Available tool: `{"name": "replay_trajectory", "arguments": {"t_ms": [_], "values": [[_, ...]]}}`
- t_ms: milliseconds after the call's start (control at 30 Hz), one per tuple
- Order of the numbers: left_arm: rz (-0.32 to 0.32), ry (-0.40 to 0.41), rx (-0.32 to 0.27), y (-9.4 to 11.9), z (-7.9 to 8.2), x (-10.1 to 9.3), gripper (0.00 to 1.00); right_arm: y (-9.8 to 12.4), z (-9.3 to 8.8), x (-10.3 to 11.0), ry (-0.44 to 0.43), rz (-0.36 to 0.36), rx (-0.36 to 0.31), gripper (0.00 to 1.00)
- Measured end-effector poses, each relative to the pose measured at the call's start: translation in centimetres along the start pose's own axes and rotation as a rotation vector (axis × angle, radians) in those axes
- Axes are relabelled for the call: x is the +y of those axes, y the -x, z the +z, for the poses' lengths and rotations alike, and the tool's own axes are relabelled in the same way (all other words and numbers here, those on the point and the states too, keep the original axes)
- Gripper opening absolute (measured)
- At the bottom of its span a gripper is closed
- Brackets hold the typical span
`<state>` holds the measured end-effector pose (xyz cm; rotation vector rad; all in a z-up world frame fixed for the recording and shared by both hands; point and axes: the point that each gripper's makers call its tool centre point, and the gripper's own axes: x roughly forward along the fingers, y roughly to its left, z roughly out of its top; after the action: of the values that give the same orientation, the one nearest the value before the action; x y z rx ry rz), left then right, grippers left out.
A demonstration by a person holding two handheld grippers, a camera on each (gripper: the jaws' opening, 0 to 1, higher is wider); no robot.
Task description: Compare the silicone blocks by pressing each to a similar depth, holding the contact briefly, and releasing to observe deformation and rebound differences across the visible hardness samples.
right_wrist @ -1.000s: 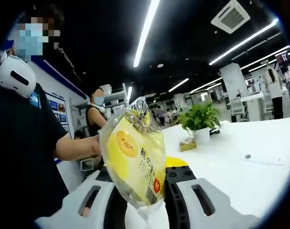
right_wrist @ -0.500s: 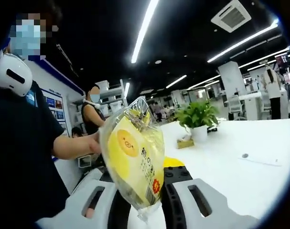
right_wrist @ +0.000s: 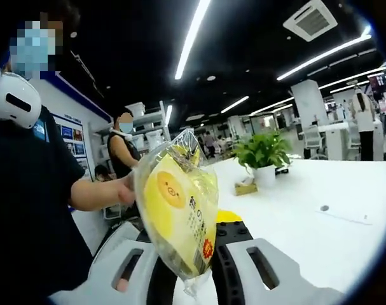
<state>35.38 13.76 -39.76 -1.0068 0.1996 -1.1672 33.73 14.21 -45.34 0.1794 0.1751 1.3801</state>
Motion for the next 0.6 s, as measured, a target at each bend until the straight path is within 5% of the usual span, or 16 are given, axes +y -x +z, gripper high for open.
{"name": "replay_trajectory", "arguments": {"t_ms": [600], "values": [[-0.007,0.008,-0.029,-0.18,0.53,-0.4,0.0,-0.08,0.5,0.29,-0.033,0.006,-0.033,0.2]]}}
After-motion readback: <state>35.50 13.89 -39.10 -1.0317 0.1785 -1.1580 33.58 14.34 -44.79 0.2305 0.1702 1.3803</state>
